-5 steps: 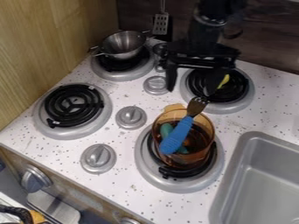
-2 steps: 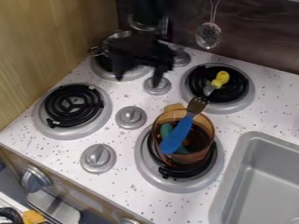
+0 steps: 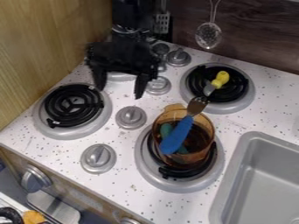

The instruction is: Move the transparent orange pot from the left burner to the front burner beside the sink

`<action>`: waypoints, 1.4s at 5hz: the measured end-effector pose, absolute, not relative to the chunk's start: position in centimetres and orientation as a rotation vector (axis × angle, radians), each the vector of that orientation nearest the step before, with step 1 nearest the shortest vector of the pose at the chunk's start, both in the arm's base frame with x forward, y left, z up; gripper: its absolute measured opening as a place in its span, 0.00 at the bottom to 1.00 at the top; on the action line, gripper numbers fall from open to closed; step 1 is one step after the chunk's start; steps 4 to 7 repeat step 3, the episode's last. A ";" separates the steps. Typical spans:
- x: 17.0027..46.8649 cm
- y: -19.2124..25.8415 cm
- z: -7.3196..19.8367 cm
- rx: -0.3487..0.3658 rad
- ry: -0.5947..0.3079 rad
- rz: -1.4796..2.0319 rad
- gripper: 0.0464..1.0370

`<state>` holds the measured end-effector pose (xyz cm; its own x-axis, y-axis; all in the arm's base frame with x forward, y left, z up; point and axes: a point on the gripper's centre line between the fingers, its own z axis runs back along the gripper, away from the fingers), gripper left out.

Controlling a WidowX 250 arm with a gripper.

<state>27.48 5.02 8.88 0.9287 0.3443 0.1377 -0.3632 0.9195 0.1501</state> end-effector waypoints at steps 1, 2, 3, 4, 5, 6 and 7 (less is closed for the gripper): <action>26.2 4.1 9.9 0.183 -0.115 0.389 0.96; 25.2 4.4 10.9 0.204 -0.111 0.412 0.96; 24.2 4.1 12.4 0.242 -0.110 0.433 0.96; 24.2 4.1 12.4 0.242 -0.110 0.433 0.96; 24.2 4.1 12.4 0.242 -0.110 0.433 0.96; 24.2 4.1 12.4 0.242 -0.110 0.433 0.96; 24.2 4.1 12.4 0.242 -0.110 0.433 0.96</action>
